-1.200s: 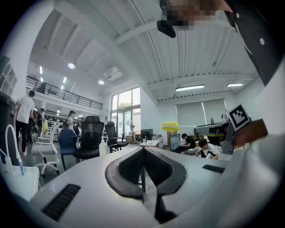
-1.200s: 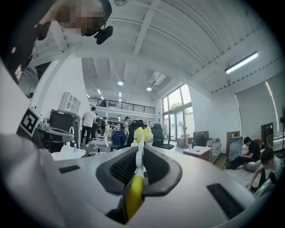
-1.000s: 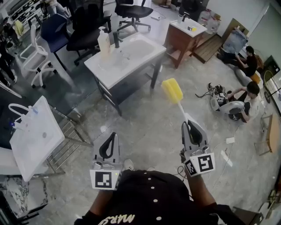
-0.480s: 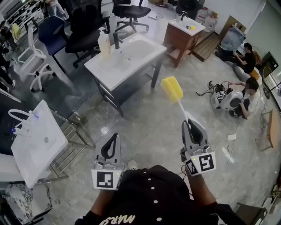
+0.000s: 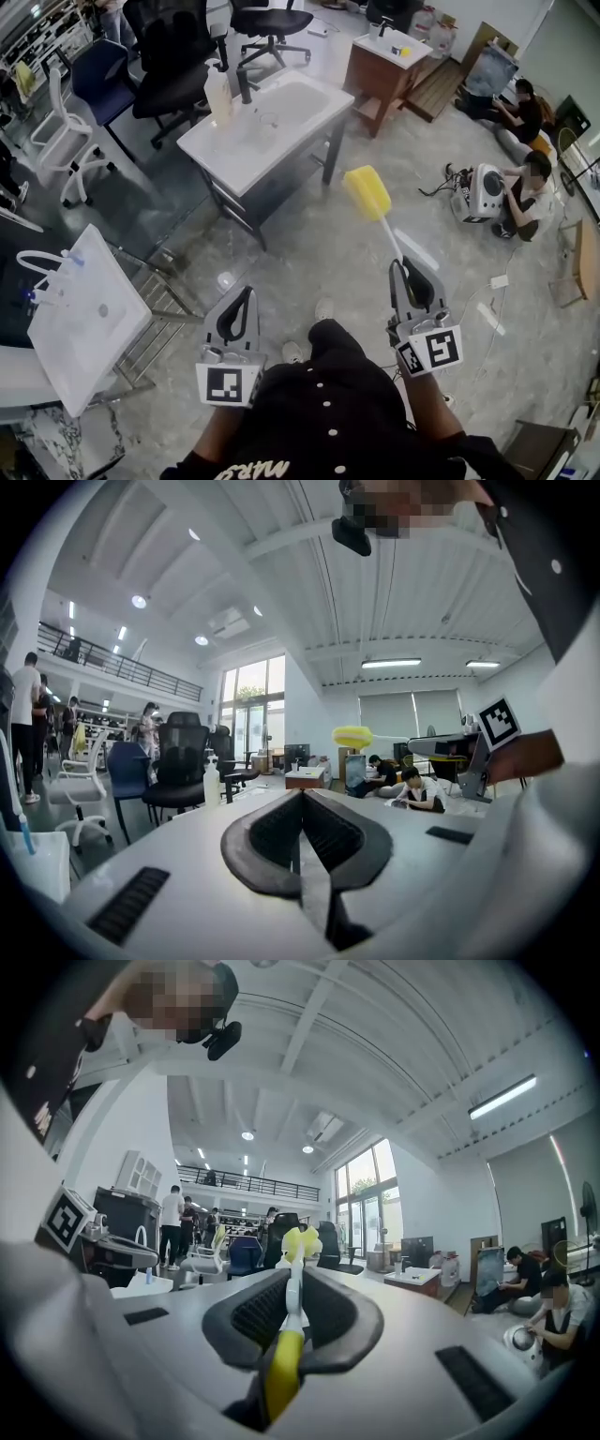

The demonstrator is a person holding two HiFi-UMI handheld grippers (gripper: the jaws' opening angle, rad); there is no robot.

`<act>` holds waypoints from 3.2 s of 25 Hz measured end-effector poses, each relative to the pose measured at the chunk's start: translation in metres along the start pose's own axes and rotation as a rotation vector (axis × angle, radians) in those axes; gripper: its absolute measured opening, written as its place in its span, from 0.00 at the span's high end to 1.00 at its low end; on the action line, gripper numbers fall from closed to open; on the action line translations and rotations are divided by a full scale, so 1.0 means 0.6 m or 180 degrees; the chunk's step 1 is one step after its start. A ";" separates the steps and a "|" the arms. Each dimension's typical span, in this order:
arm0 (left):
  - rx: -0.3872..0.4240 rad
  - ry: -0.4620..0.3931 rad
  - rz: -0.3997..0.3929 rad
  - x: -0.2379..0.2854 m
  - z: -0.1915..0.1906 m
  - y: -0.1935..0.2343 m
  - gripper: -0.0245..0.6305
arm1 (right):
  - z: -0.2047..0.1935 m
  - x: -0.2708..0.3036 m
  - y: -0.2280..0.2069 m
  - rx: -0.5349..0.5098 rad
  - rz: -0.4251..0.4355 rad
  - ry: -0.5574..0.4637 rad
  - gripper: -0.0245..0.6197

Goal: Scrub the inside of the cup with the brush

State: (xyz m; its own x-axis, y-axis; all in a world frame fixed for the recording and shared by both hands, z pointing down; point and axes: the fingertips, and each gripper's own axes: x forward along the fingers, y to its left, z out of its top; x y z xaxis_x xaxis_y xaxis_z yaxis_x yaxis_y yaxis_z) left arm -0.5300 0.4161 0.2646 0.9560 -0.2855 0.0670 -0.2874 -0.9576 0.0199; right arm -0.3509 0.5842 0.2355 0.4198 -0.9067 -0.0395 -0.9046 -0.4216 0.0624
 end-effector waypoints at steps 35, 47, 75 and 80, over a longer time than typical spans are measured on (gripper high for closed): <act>-0.0028 0.0082 0.0281 0.372 0.025 0.088 0.92 | -0.044 0.352 -0.224 0.0159 0.0212 0.0123 0.88; -0.0078 0.0110 0.0332 0.486 0.024 0.064 0.92 | -0.061 0.409 -0.325 0.0196 0.0216 0.0141 0.88; 0.0038 0.0033 0.0051 0.808 0.068 0.205 0.92 | -0.058 0.678 -0.462 0.0077 -0.0034 0.0040 0.88; 0.0043 0.0006 -0.0024 0.864 0.074 0.241 0.92 | -0.058 0.734 -0.478 0.0065 -0.0096 0.0042 0.88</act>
State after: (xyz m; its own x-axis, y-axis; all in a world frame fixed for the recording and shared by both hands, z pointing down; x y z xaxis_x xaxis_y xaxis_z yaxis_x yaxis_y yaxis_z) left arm -0.0732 0.1279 0.2580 0.9580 -0.2783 0.0688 -0.2795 -0.9601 0.0070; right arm 0.0960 0.3052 0.2349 0.4477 -0.8938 -0.0278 -0.8928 -0.4485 0.0411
